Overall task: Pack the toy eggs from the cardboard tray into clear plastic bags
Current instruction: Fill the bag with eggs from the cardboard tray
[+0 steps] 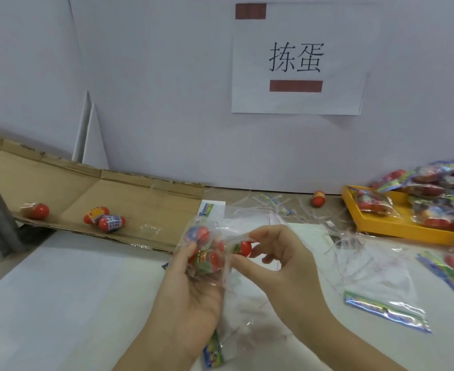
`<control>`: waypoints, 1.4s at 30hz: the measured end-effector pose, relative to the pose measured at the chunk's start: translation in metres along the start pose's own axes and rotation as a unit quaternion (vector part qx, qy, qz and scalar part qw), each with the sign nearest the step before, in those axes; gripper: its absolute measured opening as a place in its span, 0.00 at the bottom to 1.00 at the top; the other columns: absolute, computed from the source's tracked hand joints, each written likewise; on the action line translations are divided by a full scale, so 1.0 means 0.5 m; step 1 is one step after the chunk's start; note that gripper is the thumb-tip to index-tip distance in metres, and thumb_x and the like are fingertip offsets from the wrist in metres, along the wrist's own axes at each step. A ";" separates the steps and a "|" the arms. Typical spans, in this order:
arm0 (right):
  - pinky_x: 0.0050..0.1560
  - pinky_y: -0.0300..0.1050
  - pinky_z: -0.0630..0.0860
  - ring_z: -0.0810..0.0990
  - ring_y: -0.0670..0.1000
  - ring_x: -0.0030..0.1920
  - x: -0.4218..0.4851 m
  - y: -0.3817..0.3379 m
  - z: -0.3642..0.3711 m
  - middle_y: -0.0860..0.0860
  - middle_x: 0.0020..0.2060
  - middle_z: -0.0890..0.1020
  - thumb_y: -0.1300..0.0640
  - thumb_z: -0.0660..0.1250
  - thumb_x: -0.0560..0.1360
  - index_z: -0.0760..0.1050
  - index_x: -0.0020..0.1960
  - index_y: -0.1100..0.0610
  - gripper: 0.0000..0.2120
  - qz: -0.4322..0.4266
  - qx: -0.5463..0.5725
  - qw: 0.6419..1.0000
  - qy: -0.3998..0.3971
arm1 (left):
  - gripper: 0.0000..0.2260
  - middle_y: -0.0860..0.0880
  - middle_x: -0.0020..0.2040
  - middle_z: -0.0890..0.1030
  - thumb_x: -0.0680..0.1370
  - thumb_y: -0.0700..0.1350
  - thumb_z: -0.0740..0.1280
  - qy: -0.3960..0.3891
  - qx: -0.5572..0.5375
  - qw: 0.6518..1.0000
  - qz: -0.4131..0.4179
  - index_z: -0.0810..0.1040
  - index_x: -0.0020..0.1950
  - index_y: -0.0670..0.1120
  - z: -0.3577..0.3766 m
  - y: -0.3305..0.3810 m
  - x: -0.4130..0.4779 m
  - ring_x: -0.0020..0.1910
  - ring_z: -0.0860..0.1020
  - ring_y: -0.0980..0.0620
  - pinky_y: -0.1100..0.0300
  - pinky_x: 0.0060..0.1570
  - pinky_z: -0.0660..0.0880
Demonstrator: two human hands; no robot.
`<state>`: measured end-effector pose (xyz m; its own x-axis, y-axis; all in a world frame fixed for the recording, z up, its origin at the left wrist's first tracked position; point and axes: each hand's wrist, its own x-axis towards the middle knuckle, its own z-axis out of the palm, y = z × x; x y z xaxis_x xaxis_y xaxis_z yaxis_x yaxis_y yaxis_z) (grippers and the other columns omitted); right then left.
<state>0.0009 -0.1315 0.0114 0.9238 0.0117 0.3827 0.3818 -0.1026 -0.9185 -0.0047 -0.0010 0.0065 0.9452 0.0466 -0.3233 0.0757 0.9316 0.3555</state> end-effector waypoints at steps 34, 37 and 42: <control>0.49 0.35 0.77 0.84 0.45 0.46 0.035 0.048 -0.035 0.45 0.44 0.86 0.66 0.77 0.67 0.83 0.47 0.45 0.18 -0.007 -0.011 0.990 -0.140 | 0.08 0.39 0.41 0.85 0.69 0.41 0.69 -0.076 0.146 0.986 -0.021 0.87 0.43 0.41 -0.017 -0.016 0.034 0.33 0.84 0.44 0.49 0.33 0.83; 0.49 0.39 0.78 0.83 0.47 0.43 0.027 0.055 -0.028 0.45 0.40 0.85 0.62 0.79 0.63 0.82 0.44 0.45 0.16 -0.042 -0.054 0.994 -0.084 | 0.11 0.36 0.47 0.85 0.65 0.39 0.72 -0.074 0.175 0.982 -0.004 0.86 0.47 0.40 -0.017 -0.033 0.027 0.40 0.85 0.44 0.55 0.34 0.82; 0.50 0.37 0.76 0.82 0.48 0.47 0.017 0.053 -0.027 0.45 0.43 0.83 0.50 0.76 0.64 0.80 0.51 0.44 0.15 -0.102 -0.076 0.988 -0.093 | 0.13 0.37 0.47 0.85 0.62 0.39 0.74 -0.075 0.176 0.982 0.000 0.87 0.46 0.43 -0.022 -0.033 0.026 0.40 0.85 0.44 0.57 0.31 0.81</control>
<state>0.0185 -0.1476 -0.0082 0.8231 0.2277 0.5203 0.5644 -0.2267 -0.7937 0.0027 -0.0115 -0.0133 0.9792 -0.0325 -0.2001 0.1565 0.7485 0.6444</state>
